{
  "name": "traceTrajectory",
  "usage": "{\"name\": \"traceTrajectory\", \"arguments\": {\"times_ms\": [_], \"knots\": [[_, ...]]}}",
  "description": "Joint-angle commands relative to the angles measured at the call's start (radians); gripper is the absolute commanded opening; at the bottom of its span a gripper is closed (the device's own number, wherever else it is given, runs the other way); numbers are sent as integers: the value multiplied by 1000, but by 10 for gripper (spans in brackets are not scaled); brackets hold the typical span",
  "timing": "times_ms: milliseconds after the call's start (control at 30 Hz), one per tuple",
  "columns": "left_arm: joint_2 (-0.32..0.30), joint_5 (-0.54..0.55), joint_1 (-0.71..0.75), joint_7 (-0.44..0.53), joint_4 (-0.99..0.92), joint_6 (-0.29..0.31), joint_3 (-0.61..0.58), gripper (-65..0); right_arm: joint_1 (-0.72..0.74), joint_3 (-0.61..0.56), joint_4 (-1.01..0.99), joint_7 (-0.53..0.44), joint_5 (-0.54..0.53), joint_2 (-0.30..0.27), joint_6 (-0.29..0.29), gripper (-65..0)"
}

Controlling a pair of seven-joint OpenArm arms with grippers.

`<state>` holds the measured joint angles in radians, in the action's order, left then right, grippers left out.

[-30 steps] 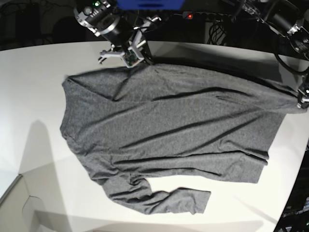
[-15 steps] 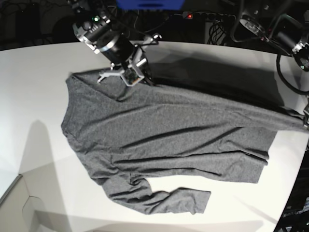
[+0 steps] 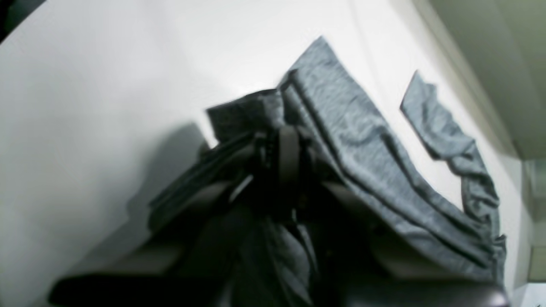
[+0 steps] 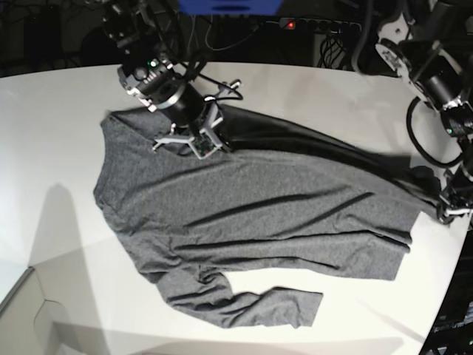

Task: Layout the t-shirt on the table in an organized manner, then fold the t-shirt properly
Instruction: 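Pull the shoulder with the left gripper toward the right gripper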

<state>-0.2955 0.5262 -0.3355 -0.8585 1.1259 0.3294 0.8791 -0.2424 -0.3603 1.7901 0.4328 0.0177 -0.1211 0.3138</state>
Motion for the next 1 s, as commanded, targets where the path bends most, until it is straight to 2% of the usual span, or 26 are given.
{"name": "traceTrajectory", "arguments": {"times_ms": [0, 133, 400, 633, 833, 967], "knots": [[-29, 18, -43, 25, 3, 6, -1, -649, 22, 2, 6, -25, -12, 1, 0, -650], [-35, 18, -86, 31, -65, 6, -39, -649, 68, 2, -48, -25, -12, 1, 0, -650], [-35, 18, -104, 132, -83, 6, -113, -649, 151, 4, -103, -25, -12, 1, 0, -650], [-35, 15, -146, 144, -86, 4, -150, -649, 205, 4, -171, -27, -14, 1, 0, -650], [-31, -82, -182, 166, -188, 4, -150, -649, 239, 5, -210, -25, -14, 1, 0, -650], [-34, -87, -179, 163, -198, 4, -148, -649, 240, 5, -210, -27, -14, 1, 0, -650]]}}
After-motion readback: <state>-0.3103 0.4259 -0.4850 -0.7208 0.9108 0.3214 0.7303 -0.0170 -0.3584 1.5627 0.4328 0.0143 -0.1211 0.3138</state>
